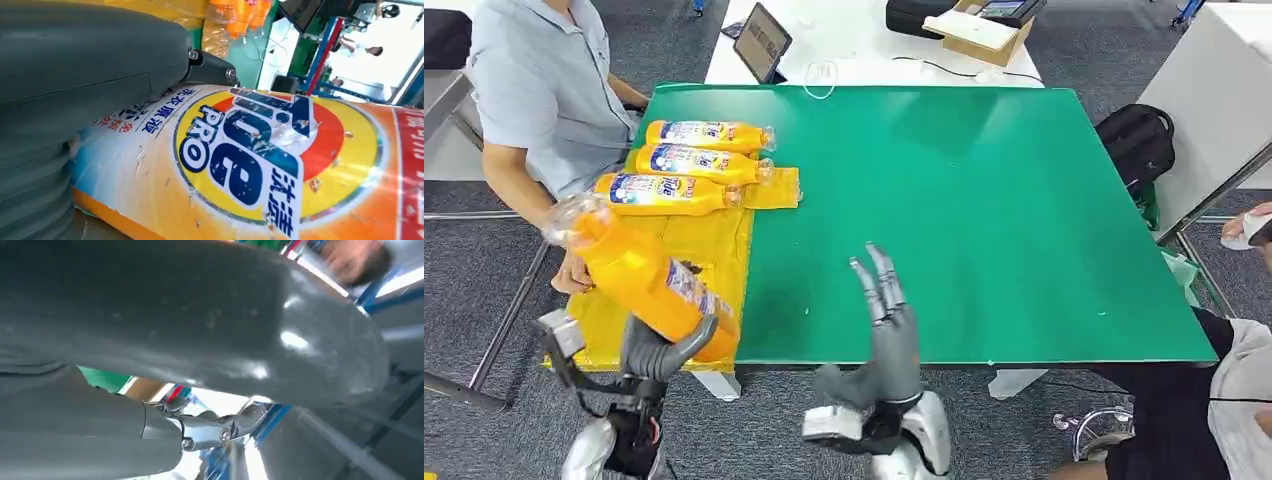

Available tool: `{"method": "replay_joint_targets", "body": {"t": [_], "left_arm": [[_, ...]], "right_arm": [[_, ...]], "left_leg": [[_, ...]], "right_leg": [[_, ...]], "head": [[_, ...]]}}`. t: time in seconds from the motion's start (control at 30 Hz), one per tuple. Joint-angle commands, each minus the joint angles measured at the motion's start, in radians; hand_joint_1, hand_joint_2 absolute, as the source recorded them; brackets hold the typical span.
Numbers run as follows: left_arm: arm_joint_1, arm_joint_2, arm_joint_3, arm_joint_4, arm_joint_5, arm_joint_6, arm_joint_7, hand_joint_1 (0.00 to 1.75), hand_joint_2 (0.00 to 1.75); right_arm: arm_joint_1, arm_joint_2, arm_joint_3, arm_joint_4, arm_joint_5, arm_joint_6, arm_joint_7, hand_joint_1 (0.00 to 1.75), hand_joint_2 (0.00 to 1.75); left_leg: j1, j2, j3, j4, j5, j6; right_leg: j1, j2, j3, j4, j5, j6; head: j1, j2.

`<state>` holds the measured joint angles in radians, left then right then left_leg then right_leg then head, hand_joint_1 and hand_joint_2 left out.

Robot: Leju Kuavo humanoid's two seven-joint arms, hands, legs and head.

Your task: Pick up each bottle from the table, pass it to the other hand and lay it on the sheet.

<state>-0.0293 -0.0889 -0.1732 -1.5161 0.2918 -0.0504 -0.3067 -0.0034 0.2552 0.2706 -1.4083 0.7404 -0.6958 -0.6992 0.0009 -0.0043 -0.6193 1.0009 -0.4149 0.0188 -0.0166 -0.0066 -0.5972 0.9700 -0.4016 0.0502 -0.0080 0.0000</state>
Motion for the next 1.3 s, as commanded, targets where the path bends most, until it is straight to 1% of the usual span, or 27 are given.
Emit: {"method": "replay_joint_targets", "body": {"t": [0.03,0.1,0.17,0.23,0.27,0.3,0.33,0.37,0.4,0.43,0.47,0.5,0.57,0.67,0.7,0.73,0.9,0.97,1.03,1.07,1.1,1.13,1.17,1.2,1.23,1.27,1.3], "left_arm": [[-0.137,-0.001,-0.026,0.181,0.003,0.005,0.004,1.75,1.75],[-0.144,0.003,-0.040,0.174,0.013,0.003,0.010,1.75,1.75],[-0.162,0.010,-0.044,0.189,-0.007,0.034,0.008,1.75,1.75],[-0.177,0.023,-0.038,0.207,-0.040,0.067,0.009,1.75,1.75],[-0.186,0.031,-0.040,0.216,-0.089,0.107,-0.008,1.75,1.75],[-0.207,0.053,-0.051,0.233,-0.230,0.212,-0.050,1.75,1.75],[-0.232,0.070,-0.058,0.266,-0.334,0.286,-0.052,1.75,1.75],[-0.260,0.083,-0.062,0.305,-0.417,0.330,-0.047,1.75,1.75],[-0.294,0.096,-0.062,0.367,-0.593,0.405,-0.025,1.75,1.75],[-0.333,0.112,-0.067,0.436,-0.691,0.416,0.001,1.75,1.75],[-0.360,0.116,-0.057,0.490,-0.764,0.416,0.009,1.75,1.75],[-0.400,0.128,-0.065,0.565,-0.854,0.411,0.032,1.75,1.75],[-0.470,0.147,-0.094,0.691,-1.022,0.439,0.061,1.75,1.75],[-0.588,0.170,-0.160,0.872,-1.232,0.462,0.134,1.75,1.75],[-0.646,0.181,-0.200,0.962,-1.354,0.488,0.190,1.75,1.75],[-0.668,0.180,-0.201,0.997,-1.376,0.481,0.199,1.75,1.75],[-0.668,0.180,-0.201,0.997,-1.376,0.481,0.199,1.75,1.75],[-0.668,0.180,-0.201,0.997,-1.376,0.481,0.199,1.75,1.75],[-0.705,0.173,-0.209,1.059,-1.414,0.417,0.228,1.75,1.75],[-0.721,0.173,-0.216,1.079,-1.436,0.398,0.241,1.71,1.75],[-0.740,0.171,-0.216,1.100,-1.445,0.376,0.249,1.62,1.75],[-0.757,0.167,-0.214,1.123,-1.452,0.347,0.258,1.68,1.75],[-0.768,0.163,-0.214,1.137,-1.457,0.328,0.263,1.68,1.75],[-0.779,0.157,-0.211,1.151,-1.461,0.306,0.274,1.57,1.75],[-0.784,0.154,-0.213,1.158,-1.466,0.295,0.279,1.26,1.75],[-0.789,0.151,-0.213,1.166,-1.469,0.281,0.284,0.77,1.75],[-0.797,0.143,-0.205,1.180,-1.463,0.243,0.282,0.33,1.75]], "right_arm": [[0.038,0.003,-0.149,-0.072,0.003,-0.002,0.001,0.00,0.00],[0.054,0.027,-0.191,-0.096,0.028,-0.002,0.001,0.00,0.00],[0.054,0.028,-0.217,-0.099,0.061,-0.002,0.001,0.00,0.00],[0.052,0.022,-0.213,-0.095,0.058,-0.002,0.001,0.00,0.00],[0.051,0.021,-0.209,-0.096,0.059,-0.002,0.001,0.00,0.00],[0.047,0.018,-0.197,-0.089,0.054,-0.002,0.001,0.00,0.00],[0.046,0.017,-0.189,-0.081,0.052,-0.002,0.001,0.00,0.00],[0.043,0.020,-0.186,-0.077,0.054,-0.002,0.001,0.00,0.00],[0.038,0.018,-0.174,-0.059,0.054,-0.002,0.001,0.00,0.00],[0.035,0.017,-0.166,-0.043,0.052,-0.002,0.001,0.00,0.00],[0.029,0.012,-0.152,-0.023,0.046,-0.002,0.001,0.00,0.00],[0.023,0.009,-0.145,-0.002,0.044,-0.002,0.001,0.00,0.00],[0.012,-0.003,-0.121,0.022,0.026,-0.002,0.001,0.00,0.00],[-0.005,-0.015,-0.091,0.042,-0.002,-0.002,0.001,0.00,0.00],[-0.016,-0.021,-0.073,0.058,-0.024,-0.002,0.001,0.00,0.00],[-0.022,-0.020,-0.071,0.064,-0.034,-0.002,0.001,0.00,0.00],[-0.022,-0.020,-0.071,0.064,-0.034,-0.002,0.001,0.00,0.00],[-0.022,-0.020,-0.071,0.064,-0.034,-0.002,0.001,0.00,0.00],[-0.027,-0.029,-0.058,0.079,-0.056,-0.002,0.001,0.00,0.00],[-0.033,-0.034,-0.051,0.088,-0.068,-0.002,0.001,0.00,0.00],[-0.037,-0.037,-0.045,0.094,-0.075,-0.002,0.001,0.00,0.00],[-0.042,-0.038,-0.044,0.098,-0.081,-0.002,0.001,0.00,0.00],[-0.045,-0.038,-0.041,0.100,-0.089,-0.002,0.001,0.00,0.00],[-0.049,-0.039,-0.037,0.103,-0.100,-0.002,0.001,0.00,0.00],[-0.050,-0.040,-0.034,0.104,-0.104,-0.002,0.001,0.00,0.00],[-0.052,-0.041,-0.032,0.108,-0.108,-0.002,0.001,0.00,0.00],[-0.058,-0.041,-0.031,0.116,-0.114,-0.002,0.001,0.00,0.00]], "left_leg": [[0.000,-0.002,0.003,-0.001,-0.001,-0.001],[0.001,-0.001,0.006,0.000,-0.003,-0.001],[0.001,-0.003,0.005,0.000,-0.002,-0.001],[0.001,-0.002,0.002,0.000,0.000,-0.001],[0.001,-0.003,0.004,0.000,-0.001,-0.001],[0.001,-0.001,0.003,-0.001,-0.001,-0.001],[0.001,-0.001,0.005,0.000,-0.002,-0.001],[0.001,0.000,0.003,-0.001,-0.001,-0.001],[0.001,-0.002,0.004,0.000,-0.001,-0.002],[0.001,-0.002,0.006,0.000,-0.002,-0.002],[0.001,-0.002,0.004,-0.001,0.000,-0.002],[0.002,-0.003,0.007,-0.001,0.000,-0.002],[0.001,-0.001,0.006,-0.002,0.000,-0.002],[0.002,-0.002,0.007,-0.001,0.001,-0.003],[0.002,-0.001,0.004,-0.001,0.001,-0.002],[0.002,-0.001,0.005,0.000,0.001,-0.002],[0.001,0.002,0.003,-0.001,0.002,-0.001],[0.002,0.002,0.005,0.000,0.001,-0.002],[0.002,0.001,0.005,0.000,0.000,-0.002],[0.002,0.001,0.004,0.000,0.001,-0.002],[0.002,0.001,0.002,0.000,0.002,-0.001],[0.002,0.002,0.004,0.001,0.000,-0.002],[0.002,0.001,0.003,0.001,0.001,-0.002],[0.002,0.001,0.003,0.001,0.001,-0.002],[0.003,0.002,0.004,0.002,0.000,-0.002],[0.002,0.001,0.002,0.001,0.001,-0.002],[0.002,0.000,0.002,0.001,0.001,-0.002]], "right_leg": [[0.001,-0.002,0.003,0.000,-0.001,-0.001],[0.001,-0.002,0.006,0.000,-0.003,-0.003],[0.001,-0.004,0.005,0.000,-0.002,-0.003],[0.001,-0.003,0.002,0.000,-0.001,-0.002],[0.001,-0.003,0.004,0.000,-0.002,-0.002],[0.001,-0.002,0.003,0.000,-0.001,-0.002],[0.001,-0.001,0.004,0.000,-0.002,-0.002],[0.001,-0.001,0.002,0.000,-0.001,-0.002],[0.002,-0.002,0.004,0.000,-0.002,-0.003],[0.002,-0.002,0.006,0.001,-0.003,-0.004],[0.001,-0.003,0.004,-0.001,-0.001,-0.003],[0.002,-0.004,0.007,0.000,-0.002,-0.004],[0.002,-0.002,0.006,-0.001,-0.001,-0.003],[0.002,-0.003,0.007,0.000,-0.001,-0.004],[0.002,-0.002,0.005,0.000,0.000,-0.003],[0.003,-0.002,0.005,0.000,0.000,-0.004],[0.001,0.001,0.002,0.000,0.002,-0.004],[0.002,0.002,0.004,0.000,0.001,-0.005],[0.002,0.001,0.005,0.001,0.000,-0.005],[0.002,0.000,0.004,0.001,0.001,-0.005],[0.002,0.001,0.002,0.001,0.002,-0.004],[0.003,0.001,0.004,0.001,0.001,-0.005],[0.003,0.001,0.003,0.001,0.001,-0.005],[0.003,0.000,0.004,0.001,0.001,-0.005],[0.003,0.001,0.004,0.002,0.000,-0.005],[0.003,0.000,0.002,0.001,0.001,-0.005],[0.002,-0.001,0.003,0.002,0.001,-0.005]], "head": [[0.000,0.000],[0.000,0.000],[0.000,0.000],[0.000,0.000],[0.000,0.000],[0.000,0.000],[0.000,0.000],[0.000,0.000],[0.000,0.000],[0.000,0.000],[0.000,0.000],[0.000,0.000],[0.000,0.000],[0.000,0.000],[0.000,0.000],[0.000,0.000],[0.000,0.000],[0.000,0.000],[0.000,0.000],[0.000,0.000],[0.000,0.000],[0.000,0.000],[0.001,0.000],[0.000,0.000],[0.000,0.000],[0.000,0.000],[0.001,0.000]]}}
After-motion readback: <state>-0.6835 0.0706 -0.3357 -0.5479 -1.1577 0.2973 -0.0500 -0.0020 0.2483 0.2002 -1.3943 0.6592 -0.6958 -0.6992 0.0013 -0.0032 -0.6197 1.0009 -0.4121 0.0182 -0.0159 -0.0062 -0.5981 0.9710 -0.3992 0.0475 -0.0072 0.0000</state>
